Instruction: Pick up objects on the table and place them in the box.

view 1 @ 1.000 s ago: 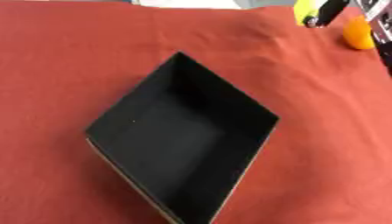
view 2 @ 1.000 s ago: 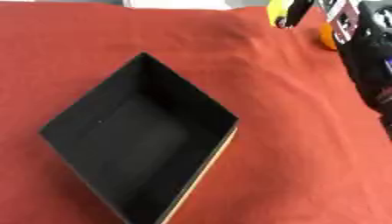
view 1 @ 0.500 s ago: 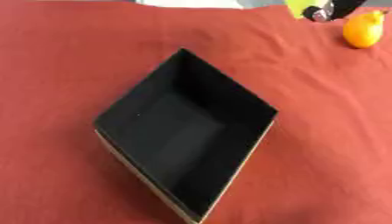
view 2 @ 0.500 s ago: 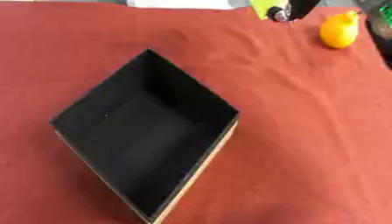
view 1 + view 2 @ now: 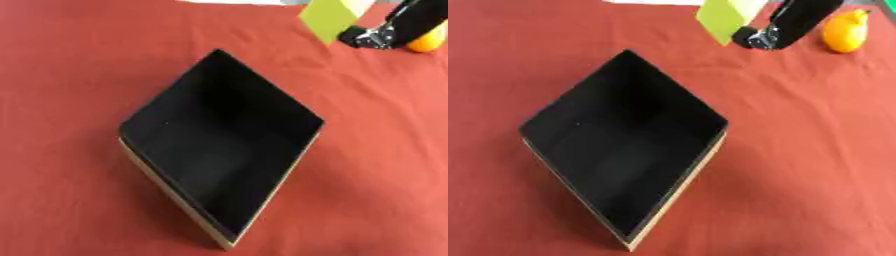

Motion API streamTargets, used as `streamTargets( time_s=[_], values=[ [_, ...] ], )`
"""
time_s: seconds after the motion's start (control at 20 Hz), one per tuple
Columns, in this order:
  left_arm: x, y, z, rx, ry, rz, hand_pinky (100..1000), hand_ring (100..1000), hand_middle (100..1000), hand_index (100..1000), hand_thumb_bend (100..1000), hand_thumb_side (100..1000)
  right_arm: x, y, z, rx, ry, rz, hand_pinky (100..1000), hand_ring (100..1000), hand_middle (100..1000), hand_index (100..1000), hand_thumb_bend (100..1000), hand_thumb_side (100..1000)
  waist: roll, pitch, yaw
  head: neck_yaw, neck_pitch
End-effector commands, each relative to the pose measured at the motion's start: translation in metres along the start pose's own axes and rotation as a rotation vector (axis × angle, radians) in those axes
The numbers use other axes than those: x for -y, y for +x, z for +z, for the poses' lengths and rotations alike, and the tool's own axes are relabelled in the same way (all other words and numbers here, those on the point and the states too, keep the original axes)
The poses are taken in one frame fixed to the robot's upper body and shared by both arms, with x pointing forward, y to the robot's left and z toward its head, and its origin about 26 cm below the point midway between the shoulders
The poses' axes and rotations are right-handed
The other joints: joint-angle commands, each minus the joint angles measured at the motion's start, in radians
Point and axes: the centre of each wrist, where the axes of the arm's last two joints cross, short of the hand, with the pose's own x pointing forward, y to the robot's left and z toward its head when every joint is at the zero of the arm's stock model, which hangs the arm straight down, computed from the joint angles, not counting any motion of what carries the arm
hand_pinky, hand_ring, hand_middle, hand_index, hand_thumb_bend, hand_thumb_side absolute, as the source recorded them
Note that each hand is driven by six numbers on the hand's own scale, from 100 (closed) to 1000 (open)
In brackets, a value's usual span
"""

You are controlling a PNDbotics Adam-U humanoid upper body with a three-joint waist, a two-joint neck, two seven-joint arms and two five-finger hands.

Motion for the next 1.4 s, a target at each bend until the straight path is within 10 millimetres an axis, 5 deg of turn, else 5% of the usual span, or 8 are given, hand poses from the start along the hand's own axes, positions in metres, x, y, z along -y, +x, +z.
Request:
streamTargets(
  time_s=[0.05,0.6,0.65,1.4],
  values=[
    [-0.001,0.005,-0.006,0.025,-0.003,0.006,568,781,689,821,140,705,0.013,0.007,0.001,0.070,-0.030,0.065,585,538,345,384,221,100,0.001,-0.028,-0.001,0.002,0.009],
    [-0.001,0.004,-0.004,0.016,-0.002,0.009,567,781,689,821,140,705,0.028,0.031,-0.021,0.175,-0.029,0.146,580,540,358,390,246,100,0.005,-0.035,-0.006,0.005,0.018],
    [0.001,0.004,-0.003,0.013,-0.002,0.021,566,782,689,821,136,714,0.029,0.034,-0.023,0.192,-0.027,0.149,521,521,376,406,258,100,0.007,-0.034,0.002,-0.012,0.020],
    [0.004,0.004,-0.001,-0.003,-0.004,0.038,566,784,690,820,134,720,0.013,0.110,-0.077,0.421,0.053,0.149,472,499,370,405,150,100,0.004,-0.032,-0.002,-0.009,0.027]
  ],
)
